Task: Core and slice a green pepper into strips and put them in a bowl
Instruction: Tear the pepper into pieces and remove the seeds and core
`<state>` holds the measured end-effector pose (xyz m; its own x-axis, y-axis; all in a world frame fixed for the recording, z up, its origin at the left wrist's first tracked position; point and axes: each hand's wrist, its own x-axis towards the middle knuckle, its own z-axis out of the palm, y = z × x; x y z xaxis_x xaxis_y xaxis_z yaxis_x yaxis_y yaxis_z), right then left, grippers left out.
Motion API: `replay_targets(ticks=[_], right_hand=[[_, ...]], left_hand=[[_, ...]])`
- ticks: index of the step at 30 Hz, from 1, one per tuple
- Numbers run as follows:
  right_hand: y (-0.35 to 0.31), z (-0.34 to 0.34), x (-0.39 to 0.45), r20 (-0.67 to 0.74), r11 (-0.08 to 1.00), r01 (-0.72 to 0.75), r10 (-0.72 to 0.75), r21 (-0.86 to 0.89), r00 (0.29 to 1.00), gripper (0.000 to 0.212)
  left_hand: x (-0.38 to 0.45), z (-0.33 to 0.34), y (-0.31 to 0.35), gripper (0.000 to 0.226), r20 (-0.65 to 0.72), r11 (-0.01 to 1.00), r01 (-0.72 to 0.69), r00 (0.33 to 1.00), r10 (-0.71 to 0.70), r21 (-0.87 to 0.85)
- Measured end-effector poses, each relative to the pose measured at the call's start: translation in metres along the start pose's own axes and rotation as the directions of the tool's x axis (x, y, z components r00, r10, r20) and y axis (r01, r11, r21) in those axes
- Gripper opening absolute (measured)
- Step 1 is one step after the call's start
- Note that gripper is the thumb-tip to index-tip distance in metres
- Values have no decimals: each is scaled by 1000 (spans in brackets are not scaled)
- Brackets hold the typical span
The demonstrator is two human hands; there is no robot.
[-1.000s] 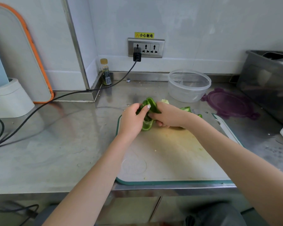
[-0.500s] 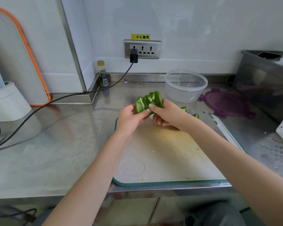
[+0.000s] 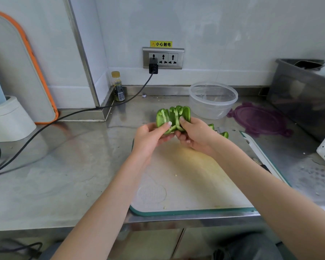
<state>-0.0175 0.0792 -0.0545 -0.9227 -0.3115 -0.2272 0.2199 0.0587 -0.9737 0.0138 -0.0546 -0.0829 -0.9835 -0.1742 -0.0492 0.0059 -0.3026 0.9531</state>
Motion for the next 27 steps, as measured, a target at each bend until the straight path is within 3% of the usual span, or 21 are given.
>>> replay_targets(ticks=[3, 8, 10, 15, 27], right_hand=[[3, 2, 2, -23, 1000, 16, -16, -6, 1000, 25], [1, 5, -1, 28, 990, -37, 33, 138, 999, 20], [0, 7, -3, 66, 980, -83, 73, 179, 995, 22], [-3, 5, -7, 154, 958, -155, 120, 243, 981, 23], [4, -13, -4, 116, 938, -169, 139, 304, 983, 20]], left_hand=[[-3, 1, 4, 29, 51, 991, 128, 990, -130, 41], [-10, 7, 5, 46, -8, 913, 48, 999, -49, 406], [-12, 8, 4, 47, -10, 883, 30, 1000, -29, 468], [-10, 5, 4, 44, 3, 924, 30, 999, -34, 380], [-9, 3, -2, 43, 244, 913, -53, 968, -52, 404]])
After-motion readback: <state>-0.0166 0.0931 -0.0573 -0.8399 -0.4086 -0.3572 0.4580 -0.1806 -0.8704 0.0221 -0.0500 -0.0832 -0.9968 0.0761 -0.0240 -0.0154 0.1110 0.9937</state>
